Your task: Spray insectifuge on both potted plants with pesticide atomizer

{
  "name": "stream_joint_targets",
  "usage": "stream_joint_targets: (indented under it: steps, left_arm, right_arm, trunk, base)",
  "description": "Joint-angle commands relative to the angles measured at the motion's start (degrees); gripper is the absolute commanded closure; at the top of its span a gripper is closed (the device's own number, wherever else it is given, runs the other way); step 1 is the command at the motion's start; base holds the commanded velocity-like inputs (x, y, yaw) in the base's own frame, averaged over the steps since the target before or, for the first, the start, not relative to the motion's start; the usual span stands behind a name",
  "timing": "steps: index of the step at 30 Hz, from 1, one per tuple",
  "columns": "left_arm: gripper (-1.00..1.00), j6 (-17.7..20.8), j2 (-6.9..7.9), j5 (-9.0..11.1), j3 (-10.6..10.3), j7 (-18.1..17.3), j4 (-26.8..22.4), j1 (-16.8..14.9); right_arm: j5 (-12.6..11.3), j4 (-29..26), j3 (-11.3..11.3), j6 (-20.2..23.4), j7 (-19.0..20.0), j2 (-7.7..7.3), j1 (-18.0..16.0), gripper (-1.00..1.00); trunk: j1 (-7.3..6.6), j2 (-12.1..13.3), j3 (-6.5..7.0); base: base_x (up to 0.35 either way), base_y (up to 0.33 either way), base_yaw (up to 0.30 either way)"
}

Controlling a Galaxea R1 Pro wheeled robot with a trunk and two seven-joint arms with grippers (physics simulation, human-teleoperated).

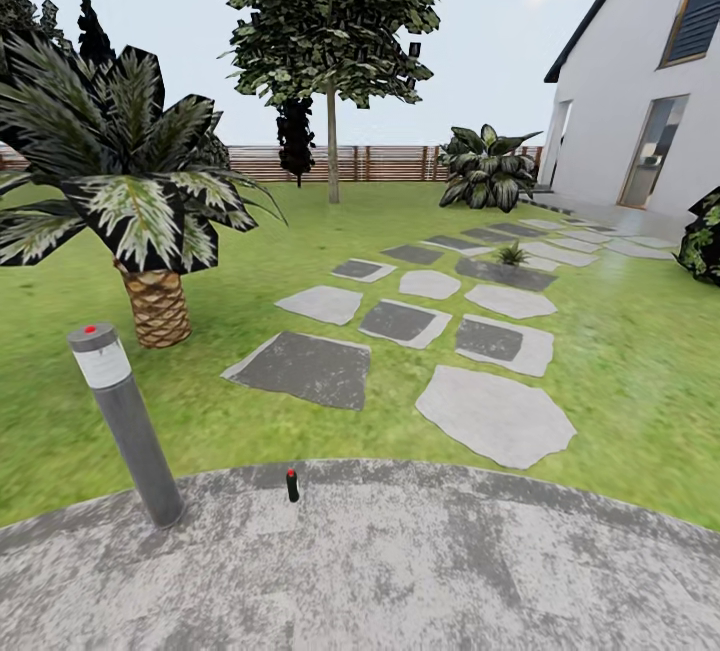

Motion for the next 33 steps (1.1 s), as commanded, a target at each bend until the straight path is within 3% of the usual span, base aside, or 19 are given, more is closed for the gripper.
stream_joint_targets:
  steps: [1, 6, 9, 12, 18, 33]
  left_arm:
    - [-1.0, -0.12, -0.13, -0.08, 0.01, 0.02, -0.11, -0.63]
    - [-1.0, 0.14, -0.2, -0.02, -0.01, 0.21, 0.37, -6.18]
    - [-1.0, 0.06, 0.03, 0.37, 0.05, 2.36, 0.5, -8.14]
    - [-1.0, -0.23, -0.14, 0.46, 0.16, 3.01, 0.51, -8.08]
    - [-1.0, -0.62, -0.24, 0.48, 0.05, 3.18, 0.51, -7.83]
    - [-1.0, -0.28, -0.14, 1.1, 1.36, 3.27, 0.3, -8.56]
  right_arm:
    - [0.08, -1.79, -0.04, -0.17, -0.03, 0.01, -0.15, -1.0]
    - [0.27, -8.11, -0.02, -0.1, -0.03, 0.01, -2.64, -1.0]
    - [0.31, -8.08, -0.02, 0.2, -0.03, 0.01, -7.68, -1.0]
    - [0.26, -6.28, 0.02, 0.13, 0.0, 0.01, -9.58, -1.0]
    - [0.25, -0.81, 0.07, 0.01, 0.16, -0.07, -10.11, -1.0]
    - [0.24, -0.55, 0.07, 0.01, 0.23, -0.01, -10.14, -1.0]
  trunk:
    - [0.22, -0.44, -0.24]
    - [1.32, -2.44, -1.14]
    - [1.97, -3.65, -1.68]
    - [2.63, -4.85, -2.22]
    - [2.85, -5.25, -2.39]
    - [2.85, -5.25, -2.42]
  base:
    - [0.0, 0.0, 0.0]
    - [0.0, 0.0, 0.0]
    - [0.0, 0.0, 0.0]
    - [0.0, 0.0, 0.0]
    - [0.024, -0.014, 0.0]
    - [0.239, -0.188, 0.014]
